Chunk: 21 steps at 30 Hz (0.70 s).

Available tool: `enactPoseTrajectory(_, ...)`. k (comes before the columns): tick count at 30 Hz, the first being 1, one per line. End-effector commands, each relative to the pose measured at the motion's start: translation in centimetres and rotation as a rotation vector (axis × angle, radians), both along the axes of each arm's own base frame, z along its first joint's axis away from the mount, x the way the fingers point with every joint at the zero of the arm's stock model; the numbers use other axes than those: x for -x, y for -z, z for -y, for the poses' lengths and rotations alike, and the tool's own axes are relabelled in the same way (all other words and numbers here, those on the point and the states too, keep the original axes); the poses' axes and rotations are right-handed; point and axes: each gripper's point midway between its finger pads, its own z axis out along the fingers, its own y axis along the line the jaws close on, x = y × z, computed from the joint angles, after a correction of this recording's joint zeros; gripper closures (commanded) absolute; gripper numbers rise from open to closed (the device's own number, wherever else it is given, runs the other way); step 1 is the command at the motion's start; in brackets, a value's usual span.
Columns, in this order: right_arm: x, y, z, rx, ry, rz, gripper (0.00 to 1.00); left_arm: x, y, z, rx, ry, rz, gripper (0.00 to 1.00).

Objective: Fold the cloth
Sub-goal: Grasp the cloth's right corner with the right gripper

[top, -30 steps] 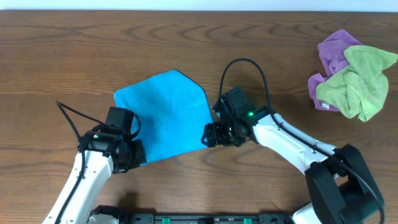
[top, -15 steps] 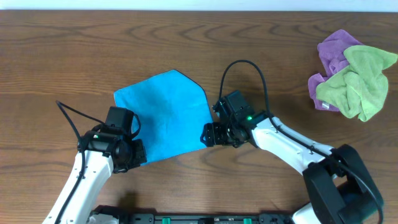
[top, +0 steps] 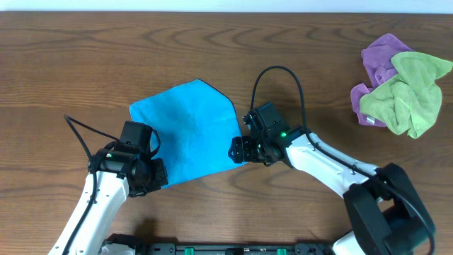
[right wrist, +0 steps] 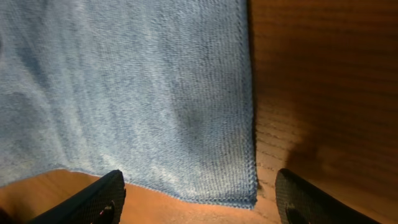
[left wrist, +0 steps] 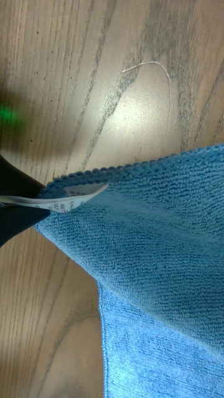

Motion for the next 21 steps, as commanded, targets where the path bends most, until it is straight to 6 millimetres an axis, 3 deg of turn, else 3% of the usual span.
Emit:
enactPoseTrajectory(1, 0.6, 1.5, 0.0, 0.015, 0.020, -0.048, 0.23, -0.1, -0.2, 0.1, 0.006, -0.001, 0.008, 0.94)
enactPoseTrajectory(6, 0.9, 2.1, -0.8, -0.009, 0.017, -0.069, 0.27, -0.1, -0.2, 0.1, 0.006, -0.001, 0.008, 0.94)
enactPoseTrajectory(11, 1.4, 1.6, -2.7, -0.045, -0.027, -0.046, 0.47, -0.2, -0.2, 0.2, 0.007, -0.001, 0.012, 0.94)
enactPoseTrajectory(14, 1.9, 1.4, -3.9, -0.058, -0.058, -0.032, 0.69, -0.3, -0.2, 0.2, 0.008, -0.002, 0.017, 0.94)
enactPoseTrajectory(16, 2.4, 1.4, -4.5, -0.061, -0.082, -0.025, 0.96, -0.3, -0.2, 0.2, 0.009, -0.002, 0.018, 0.94)
enactPoseTrajectory(21, 1.7, 0.0, -5.5, -0.102, -0.091, 0.029, 0.99, -0.7, -0.4, 0.6, 0.035, 0.001, 0.031, 0.94)
